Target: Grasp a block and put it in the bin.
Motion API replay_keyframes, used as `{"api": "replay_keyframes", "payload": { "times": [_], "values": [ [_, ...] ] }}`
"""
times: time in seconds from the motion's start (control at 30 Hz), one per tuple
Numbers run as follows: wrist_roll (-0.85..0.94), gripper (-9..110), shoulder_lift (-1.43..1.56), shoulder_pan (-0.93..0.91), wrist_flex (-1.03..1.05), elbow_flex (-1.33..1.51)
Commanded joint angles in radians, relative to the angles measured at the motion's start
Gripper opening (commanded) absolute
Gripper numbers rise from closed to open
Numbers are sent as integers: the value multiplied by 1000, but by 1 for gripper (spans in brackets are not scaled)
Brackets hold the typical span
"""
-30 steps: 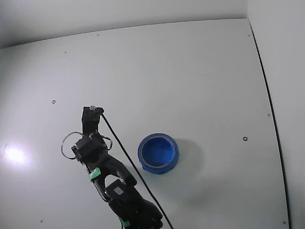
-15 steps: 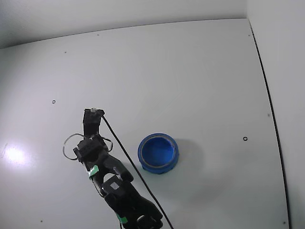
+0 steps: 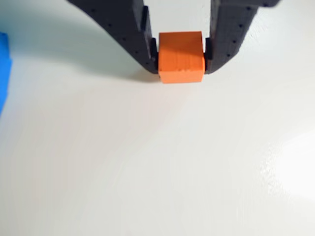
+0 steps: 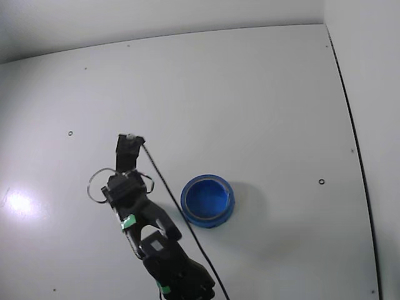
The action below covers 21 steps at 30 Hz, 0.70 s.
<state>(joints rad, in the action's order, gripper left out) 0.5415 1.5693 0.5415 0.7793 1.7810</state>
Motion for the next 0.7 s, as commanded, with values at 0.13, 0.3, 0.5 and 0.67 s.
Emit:
{"api": "replay_keyframes", "payload": {
  "times": [0.13,0.3,0.5,0.67],
  "values": [
    [-86,0,649,-238,-11,206],
    [-38,0,864,-425,-11,368],
    [71,0,867,-629,-14,594],
    [106,0,877,-634,-72,729]
  ]
}}
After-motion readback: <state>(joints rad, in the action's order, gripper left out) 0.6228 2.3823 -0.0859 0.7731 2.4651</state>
